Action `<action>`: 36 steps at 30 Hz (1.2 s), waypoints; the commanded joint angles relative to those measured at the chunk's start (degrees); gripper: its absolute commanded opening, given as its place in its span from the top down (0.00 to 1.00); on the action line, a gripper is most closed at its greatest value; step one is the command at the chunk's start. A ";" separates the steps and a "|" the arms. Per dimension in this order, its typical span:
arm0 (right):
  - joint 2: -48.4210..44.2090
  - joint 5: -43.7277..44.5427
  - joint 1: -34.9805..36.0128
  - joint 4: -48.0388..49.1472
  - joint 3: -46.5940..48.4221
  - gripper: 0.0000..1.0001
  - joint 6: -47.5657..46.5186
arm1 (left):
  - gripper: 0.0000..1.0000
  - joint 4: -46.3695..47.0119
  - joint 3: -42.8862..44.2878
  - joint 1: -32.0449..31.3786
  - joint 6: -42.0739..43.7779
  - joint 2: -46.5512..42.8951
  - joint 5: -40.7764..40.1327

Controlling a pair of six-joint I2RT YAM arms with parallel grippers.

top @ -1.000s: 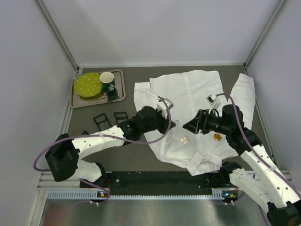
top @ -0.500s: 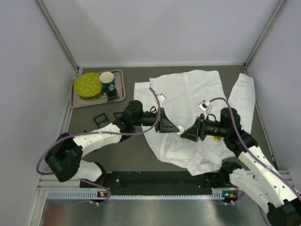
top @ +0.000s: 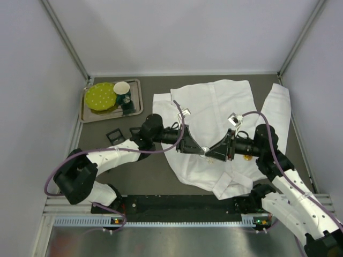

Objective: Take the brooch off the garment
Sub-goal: Close the brooch.

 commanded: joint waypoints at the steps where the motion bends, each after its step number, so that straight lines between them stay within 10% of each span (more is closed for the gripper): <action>1: -0.21 -0.88 -0.64 4.34 0.71 0.65 0.33 | 1.00 -0.80 1.63 -0.03 3.62 -0.57 2.38; 36: -0.29 -1.40 -0.64 9.70 -2.10 0.76 4.55 | 1.00 -0.38 0.93 0.94 1.86 -1.71 3.26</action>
